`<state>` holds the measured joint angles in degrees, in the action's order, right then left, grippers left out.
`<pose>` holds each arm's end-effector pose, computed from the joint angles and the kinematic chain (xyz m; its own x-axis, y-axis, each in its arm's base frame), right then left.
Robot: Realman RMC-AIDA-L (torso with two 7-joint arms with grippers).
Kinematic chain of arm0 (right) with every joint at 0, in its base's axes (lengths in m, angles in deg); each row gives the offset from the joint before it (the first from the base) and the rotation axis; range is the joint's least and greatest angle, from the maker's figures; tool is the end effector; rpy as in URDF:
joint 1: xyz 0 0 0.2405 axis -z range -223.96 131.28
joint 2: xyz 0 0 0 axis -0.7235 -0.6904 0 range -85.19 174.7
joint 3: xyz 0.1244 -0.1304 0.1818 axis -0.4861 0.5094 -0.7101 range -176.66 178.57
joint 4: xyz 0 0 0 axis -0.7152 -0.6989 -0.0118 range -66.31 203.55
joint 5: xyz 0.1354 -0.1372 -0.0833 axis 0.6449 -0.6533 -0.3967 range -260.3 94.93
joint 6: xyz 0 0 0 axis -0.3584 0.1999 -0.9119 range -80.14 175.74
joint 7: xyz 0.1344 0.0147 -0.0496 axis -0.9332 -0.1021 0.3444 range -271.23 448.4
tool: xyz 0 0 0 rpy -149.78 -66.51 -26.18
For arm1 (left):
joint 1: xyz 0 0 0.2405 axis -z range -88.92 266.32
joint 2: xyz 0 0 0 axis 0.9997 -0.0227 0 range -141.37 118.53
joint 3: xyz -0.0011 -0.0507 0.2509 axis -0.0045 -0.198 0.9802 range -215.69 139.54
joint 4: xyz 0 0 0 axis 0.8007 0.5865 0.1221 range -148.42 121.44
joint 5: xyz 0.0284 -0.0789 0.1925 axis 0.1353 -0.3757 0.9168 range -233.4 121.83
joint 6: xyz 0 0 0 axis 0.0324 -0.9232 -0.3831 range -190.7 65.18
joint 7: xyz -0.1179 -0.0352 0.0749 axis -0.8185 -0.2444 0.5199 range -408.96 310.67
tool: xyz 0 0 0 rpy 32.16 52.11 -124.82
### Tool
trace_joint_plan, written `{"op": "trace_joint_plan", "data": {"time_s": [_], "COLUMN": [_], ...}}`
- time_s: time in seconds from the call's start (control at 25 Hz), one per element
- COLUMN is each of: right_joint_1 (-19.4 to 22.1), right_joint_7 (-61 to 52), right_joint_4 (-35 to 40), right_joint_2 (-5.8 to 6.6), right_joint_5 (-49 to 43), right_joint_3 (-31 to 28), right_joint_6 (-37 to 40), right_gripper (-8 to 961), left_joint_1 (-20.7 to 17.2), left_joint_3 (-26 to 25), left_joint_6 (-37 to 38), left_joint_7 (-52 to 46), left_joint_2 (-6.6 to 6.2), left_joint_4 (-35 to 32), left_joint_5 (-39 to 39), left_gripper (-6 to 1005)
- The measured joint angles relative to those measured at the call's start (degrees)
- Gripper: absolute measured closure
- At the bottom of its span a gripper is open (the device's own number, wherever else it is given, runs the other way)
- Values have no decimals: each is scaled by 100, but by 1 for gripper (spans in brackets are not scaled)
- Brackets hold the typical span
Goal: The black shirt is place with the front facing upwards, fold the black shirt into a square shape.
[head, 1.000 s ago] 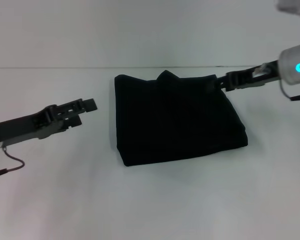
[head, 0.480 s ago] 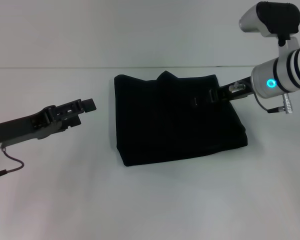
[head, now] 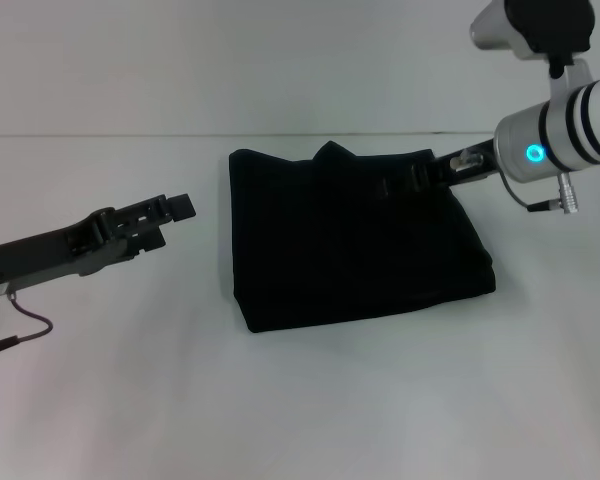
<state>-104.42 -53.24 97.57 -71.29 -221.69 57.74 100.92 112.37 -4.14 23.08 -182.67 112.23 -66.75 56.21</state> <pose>0.1758 0.4670 -0.0279 0.5830 -0.7627 -0.2800 -0.7921 -0.4567 -0.4050 -0.2749 0.3292 0.0395 0.0581 0.7660 0.6402 0.9381 -0.2612 0.2274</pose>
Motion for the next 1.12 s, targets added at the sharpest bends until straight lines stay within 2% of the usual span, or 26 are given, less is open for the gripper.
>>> {"op": "trace_joint_plan", "data": {"time_s": [0.16,0.36,0.76,1.12], "right_joint_1": [2,-66,-43,-69], "right_joint_7": [-8,-43,-167,-146], "right_joint_4": [35,-124,-149,-153], "right_joint_2": [3,-54,-47,-49], "right_joint_5": [6,-138,-174,-170], "right_joint_3": [-13,30,36,43], "right_joint_6": [-50,-147,-120,-138], "right_gripper": [317,336,373,750], "left_joint_1": [14,31,32,40], "left_joint_3": [-2,-2,-2,-2], "left_joint_6": [-9,-50,-84,-161], "left_joint_7": [-6,-13,-1,3], "left_joint_2": [1,1,1,-3], "left_joint_4": [0,0,0,102], "left_joint_5": [-57,-64,-65,-64], "left_gripper": [51,51,50,50]}}
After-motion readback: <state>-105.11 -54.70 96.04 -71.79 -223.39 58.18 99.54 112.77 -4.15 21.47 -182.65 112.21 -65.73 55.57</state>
